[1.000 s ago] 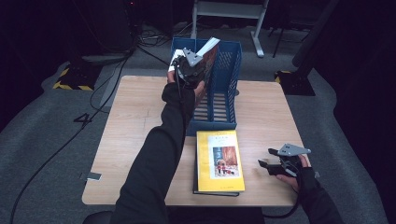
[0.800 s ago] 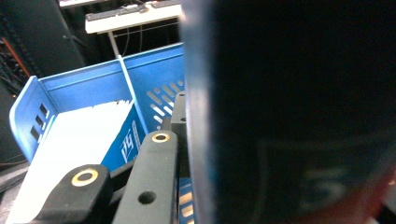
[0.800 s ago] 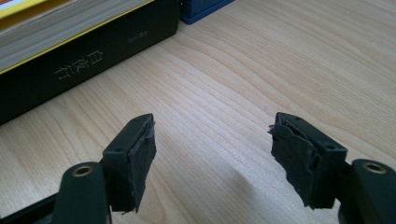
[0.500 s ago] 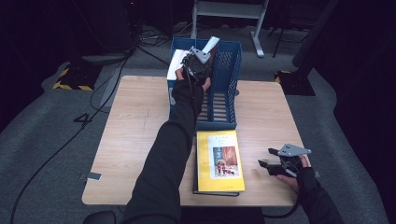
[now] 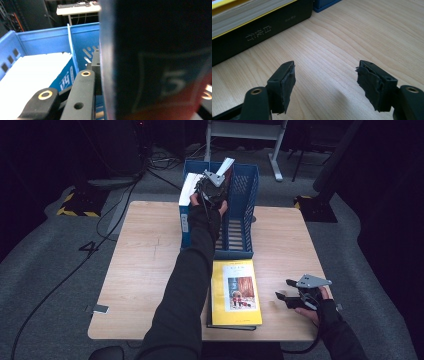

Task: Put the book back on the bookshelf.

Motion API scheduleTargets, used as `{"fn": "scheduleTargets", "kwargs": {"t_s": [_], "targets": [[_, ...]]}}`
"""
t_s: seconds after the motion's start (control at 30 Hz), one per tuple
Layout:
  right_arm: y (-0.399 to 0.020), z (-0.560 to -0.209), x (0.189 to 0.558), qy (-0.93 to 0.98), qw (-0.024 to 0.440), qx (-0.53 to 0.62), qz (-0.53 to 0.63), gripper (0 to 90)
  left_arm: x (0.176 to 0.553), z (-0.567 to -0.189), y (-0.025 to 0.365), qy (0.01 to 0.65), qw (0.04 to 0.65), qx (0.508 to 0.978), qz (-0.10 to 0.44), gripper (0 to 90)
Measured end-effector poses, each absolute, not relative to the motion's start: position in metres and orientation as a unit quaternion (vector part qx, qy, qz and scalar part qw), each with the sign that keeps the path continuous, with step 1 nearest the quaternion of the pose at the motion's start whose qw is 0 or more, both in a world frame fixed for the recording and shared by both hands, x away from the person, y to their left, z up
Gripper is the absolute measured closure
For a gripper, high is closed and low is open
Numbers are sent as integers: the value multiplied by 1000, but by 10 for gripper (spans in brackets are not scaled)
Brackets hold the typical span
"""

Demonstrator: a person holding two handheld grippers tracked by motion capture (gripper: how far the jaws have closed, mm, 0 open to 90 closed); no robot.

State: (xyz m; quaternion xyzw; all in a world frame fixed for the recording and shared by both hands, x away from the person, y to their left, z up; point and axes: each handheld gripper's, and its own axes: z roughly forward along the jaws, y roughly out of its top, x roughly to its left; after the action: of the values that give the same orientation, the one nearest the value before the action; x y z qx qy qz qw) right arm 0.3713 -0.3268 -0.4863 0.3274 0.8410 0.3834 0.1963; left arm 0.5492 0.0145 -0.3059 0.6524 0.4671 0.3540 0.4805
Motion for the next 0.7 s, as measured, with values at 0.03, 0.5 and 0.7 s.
{"fn": "scheduleTargets", "kwargs": {"t_s": [0.03,0.5,0.7], "targets": [[-327,-486,371,841,196,327,383,313,549,-306,14,467,480,652,354,738],[-328,-486,371,842,193,323,387,318,552,-339,6,475,481,645,355,737],[-326,-487,371,843,192,322,385,321,547,-354,9,479,478,654,338,736]]}}
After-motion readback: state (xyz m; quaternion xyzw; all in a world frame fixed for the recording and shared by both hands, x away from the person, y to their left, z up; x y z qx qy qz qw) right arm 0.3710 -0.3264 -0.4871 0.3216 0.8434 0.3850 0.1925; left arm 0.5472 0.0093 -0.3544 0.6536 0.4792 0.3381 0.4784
